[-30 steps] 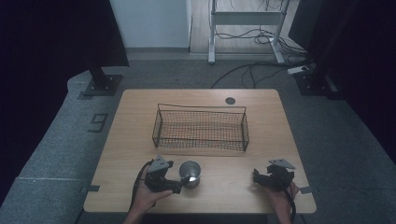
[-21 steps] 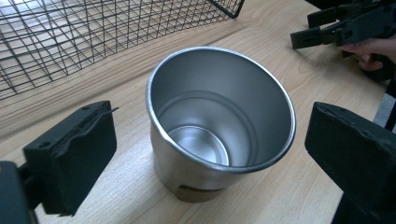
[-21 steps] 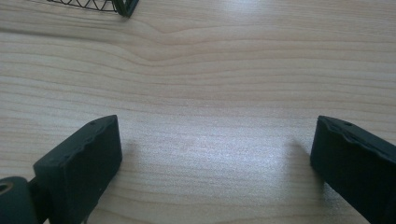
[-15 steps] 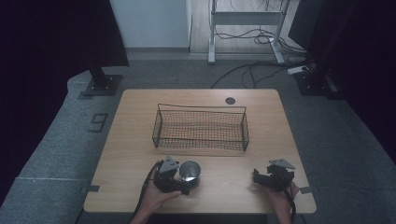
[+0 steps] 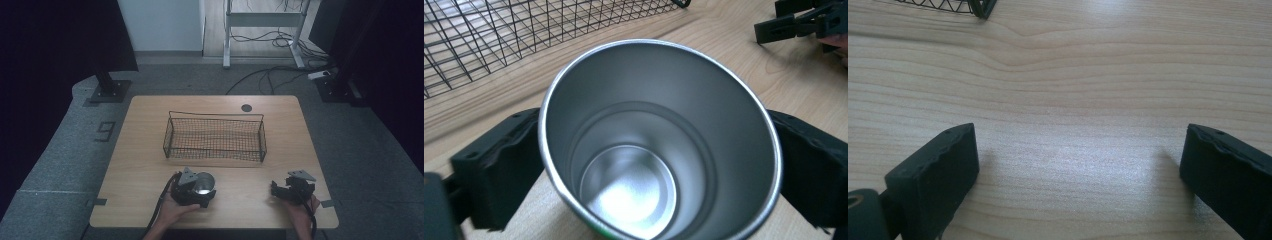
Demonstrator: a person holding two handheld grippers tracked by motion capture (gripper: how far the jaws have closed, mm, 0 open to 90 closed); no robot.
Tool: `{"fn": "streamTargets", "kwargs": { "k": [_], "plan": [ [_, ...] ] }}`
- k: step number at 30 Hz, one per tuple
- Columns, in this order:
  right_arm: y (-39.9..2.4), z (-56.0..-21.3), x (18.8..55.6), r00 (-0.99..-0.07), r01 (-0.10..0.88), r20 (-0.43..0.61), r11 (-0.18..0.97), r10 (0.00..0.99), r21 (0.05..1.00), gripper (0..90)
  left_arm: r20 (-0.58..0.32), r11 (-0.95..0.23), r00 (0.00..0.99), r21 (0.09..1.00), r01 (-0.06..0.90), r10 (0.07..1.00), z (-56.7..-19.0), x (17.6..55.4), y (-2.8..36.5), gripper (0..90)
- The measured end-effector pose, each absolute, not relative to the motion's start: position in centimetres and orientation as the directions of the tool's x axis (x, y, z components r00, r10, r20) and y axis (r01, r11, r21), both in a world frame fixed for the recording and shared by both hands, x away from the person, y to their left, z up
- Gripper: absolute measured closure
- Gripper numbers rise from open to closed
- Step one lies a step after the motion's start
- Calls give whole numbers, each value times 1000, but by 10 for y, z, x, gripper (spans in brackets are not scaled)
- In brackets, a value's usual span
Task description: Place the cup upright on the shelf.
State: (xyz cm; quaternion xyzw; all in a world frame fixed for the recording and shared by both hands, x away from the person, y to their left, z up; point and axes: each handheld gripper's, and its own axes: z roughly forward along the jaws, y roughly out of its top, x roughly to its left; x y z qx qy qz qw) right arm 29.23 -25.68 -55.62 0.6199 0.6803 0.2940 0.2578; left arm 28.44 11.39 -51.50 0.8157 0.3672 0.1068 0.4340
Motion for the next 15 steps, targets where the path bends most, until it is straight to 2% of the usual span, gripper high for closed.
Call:
{"fn": "streamTargets", "kwargs": {
  "k": [2,11,15],
  "plan": [
    [-257,-556,293,-101,692,13,61,995,720,24,-133,-355,716,797,488,685,-516,283,113,124],
    [-257,-556,293,-102,691,13,61,995,720,24,-115,-358,718,806,471,686,-515,282,115,142],
    [-257,-556,293,-102,691,13,61,995,720,24,-141,-329,715,815,477,685,-509,282,124,144]
  ]
}}
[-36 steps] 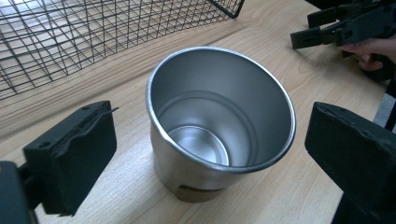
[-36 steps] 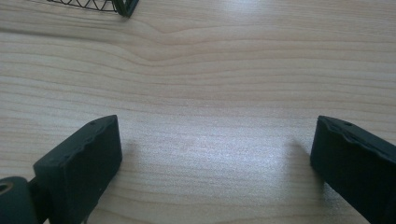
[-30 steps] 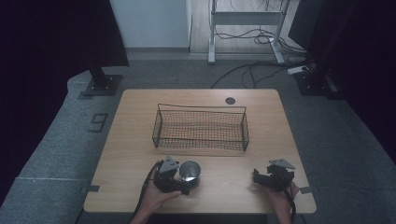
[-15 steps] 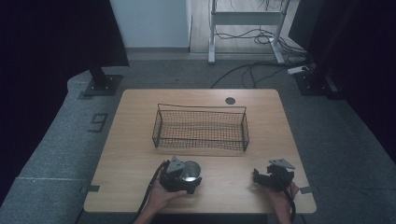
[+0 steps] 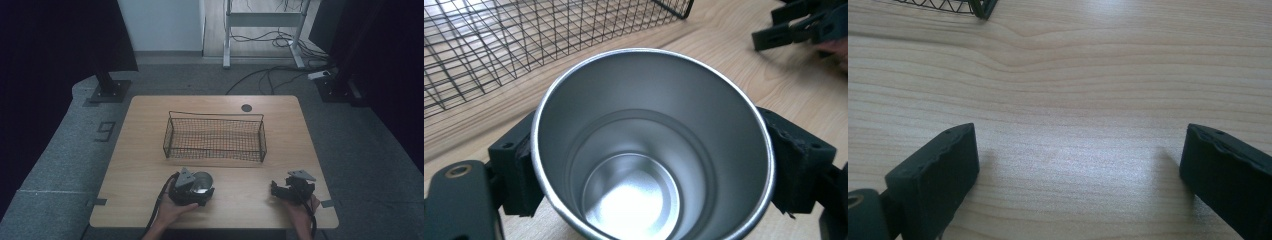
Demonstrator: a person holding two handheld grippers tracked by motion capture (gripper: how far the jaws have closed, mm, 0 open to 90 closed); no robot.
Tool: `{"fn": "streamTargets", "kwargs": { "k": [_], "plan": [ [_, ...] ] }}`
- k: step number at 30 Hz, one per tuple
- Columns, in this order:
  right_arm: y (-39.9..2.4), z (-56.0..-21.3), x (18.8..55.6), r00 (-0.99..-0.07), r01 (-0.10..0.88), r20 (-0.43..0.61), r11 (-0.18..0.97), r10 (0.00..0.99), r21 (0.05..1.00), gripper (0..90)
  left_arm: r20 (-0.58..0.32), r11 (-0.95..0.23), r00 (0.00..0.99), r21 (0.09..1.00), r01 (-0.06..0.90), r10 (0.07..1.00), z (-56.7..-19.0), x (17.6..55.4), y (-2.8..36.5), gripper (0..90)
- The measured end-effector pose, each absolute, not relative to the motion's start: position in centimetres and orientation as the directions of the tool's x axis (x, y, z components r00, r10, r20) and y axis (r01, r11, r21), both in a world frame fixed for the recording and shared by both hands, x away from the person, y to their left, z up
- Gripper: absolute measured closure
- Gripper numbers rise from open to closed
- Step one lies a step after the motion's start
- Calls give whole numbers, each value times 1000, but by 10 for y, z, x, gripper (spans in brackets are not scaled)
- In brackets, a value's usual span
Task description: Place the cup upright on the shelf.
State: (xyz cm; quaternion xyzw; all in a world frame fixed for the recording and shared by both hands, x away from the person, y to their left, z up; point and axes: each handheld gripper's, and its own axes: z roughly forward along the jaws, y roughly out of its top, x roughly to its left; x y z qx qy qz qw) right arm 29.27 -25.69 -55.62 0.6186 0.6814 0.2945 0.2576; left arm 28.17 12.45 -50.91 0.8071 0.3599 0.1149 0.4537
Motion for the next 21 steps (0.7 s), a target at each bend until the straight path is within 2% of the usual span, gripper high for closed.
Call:
{"fn": "streamTargets", "kwargs": {
  "k": [21],
  "plan": [
    [-257,-556,293,-104,690,13,63,994,721,30,-155,-272,699,846,459,698,-491,278,144,146]
  ]
}}
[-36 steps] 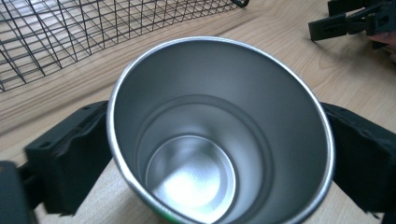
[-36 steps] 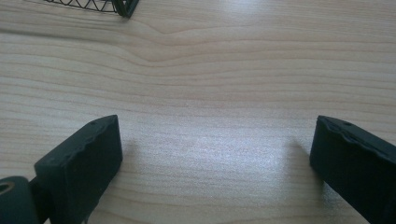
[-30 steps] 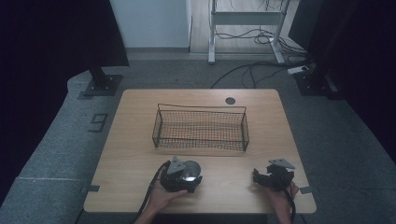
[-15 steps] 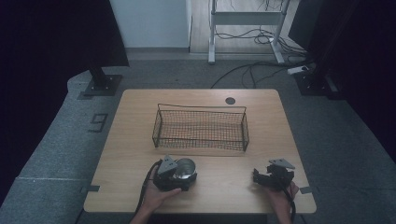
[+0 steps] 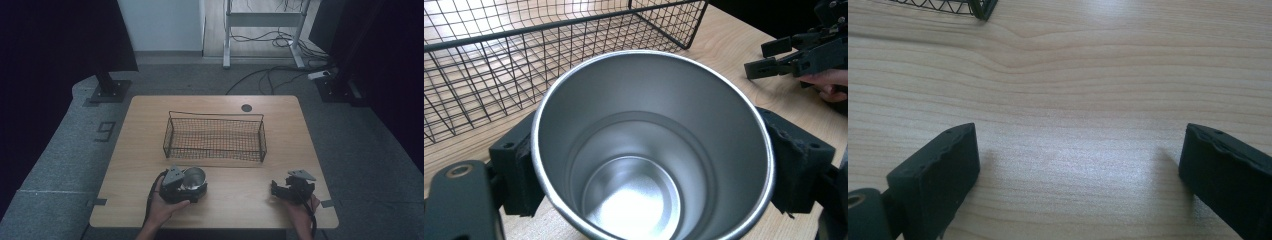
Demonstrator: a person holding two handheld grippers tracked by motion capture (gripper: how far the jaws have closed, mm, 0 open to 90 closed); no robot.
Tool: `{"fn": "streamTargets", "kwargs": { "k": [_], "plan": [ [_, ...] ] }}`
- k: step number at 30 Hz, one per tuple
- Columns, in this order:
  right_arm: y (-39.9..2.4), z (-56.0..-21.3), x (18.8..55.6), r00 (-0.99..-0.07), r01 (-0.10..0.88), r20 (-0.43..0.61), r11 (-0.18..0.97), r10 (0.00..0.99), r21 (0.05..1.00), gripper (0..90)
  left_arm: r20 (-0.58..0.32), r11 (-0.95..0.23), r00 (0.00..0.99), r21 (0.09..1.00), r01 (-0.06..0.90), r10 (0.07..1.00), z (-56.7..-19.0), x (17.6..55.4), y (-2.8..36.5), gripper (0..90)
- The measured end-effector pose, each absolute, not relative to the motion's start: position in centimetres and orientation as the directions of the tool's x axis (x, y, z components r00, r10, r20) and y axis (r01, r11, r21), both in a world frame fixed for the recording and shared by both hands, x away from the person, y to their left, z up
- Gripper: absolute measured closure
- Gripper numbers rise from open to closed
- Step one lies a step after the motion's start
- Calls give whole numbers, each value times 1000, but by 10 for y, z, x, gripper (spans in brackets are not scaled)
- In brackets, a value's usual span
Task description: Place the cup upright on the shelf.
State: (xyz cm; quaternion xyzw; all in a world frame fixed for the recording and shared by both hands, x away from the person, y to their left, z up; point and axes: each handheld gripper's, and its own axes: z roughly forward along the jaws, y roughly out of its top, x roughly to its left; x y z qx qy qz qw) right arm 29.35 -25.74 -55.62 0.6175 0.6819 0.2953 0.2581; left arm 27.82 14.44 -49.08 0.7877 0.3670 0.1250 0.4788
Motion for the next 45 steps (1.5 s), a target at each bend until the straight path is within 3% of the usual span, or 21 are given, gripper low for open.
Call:
{"fn": "streamTargets", "kwargs": {
  "k": [45],
  "plan": [
    [-258,-556,294,-97,689,15,56,995,723,41,-164,-239,667,850,469,726,-468,303,163,148]
  ]
}}
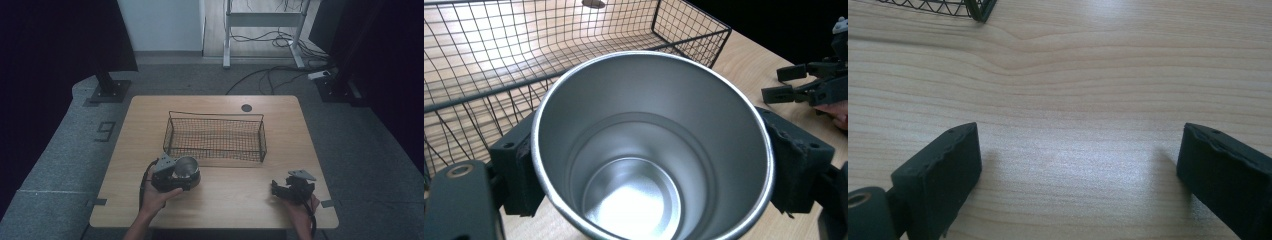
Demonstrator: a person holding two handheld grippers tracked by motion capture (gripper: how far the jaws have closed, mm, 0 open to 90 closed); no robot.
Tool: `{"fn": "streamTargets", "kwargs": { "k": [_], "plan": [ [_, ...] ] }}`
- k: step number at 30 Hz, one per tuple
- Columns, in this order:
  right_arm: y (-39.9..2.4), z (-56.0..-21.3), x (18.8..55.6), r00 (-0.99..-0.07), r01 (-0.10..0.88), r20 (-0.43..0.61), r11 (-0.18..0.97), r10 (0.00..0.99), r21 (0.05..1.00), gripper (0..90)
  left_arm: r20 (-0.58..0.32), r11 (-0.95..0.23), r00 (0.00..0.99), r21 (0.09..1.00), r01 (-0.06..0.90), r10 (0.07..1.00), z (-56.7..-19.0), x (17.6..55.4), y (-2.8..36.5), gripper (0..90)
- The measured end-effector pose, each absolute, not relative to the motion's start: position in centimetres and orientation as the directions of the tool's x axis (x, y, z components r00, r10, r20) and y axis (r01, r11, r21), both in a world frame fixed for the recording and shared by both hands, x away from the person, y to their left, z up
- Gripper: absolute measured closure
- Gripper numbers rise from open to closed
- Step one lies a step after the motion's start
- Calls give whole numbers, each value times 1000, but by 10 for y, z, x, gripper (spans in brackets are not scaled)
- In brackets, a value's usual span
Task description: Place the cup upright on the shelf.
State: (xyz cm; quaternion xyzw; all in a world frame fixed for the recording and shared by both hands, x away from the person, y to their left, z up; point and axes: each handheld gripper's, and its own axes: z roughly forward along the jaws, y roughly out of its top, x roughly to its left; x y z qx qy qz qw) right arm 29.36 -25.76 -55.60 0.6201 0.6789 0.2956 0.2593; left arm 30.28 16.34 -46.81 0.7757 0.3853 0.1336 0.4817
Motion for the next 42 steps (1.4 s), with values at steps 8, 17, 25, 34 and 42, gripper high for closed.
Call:
{"fn": "streamTargets", "kwargs": {
  "k": [8,17,25,34,42],
  "plan": [
    [-258,-556,294,-93,688,15,53,996,723,45,-171,-232,671,853,467,721,-461,309,162,148],
    [-258,-556,293,-92,688,15,52,996,724,47,-175,-232,676,854,466,716,-456,315,160,148],
    [-258,-556,294,-88,688,15,50,996,724,47,-165,-238,677,855,461,718,-450,321,157,148],
    [-258,-556,294,-88,688,14,50,996,724,47,-175,-229,678,856,463,714,-445,327,158,148],
    [-258,-556,294,-86,688,14,49,996,724,47,-183,-227,681,855,466,709,-442,329,159,148]
  ]
}}
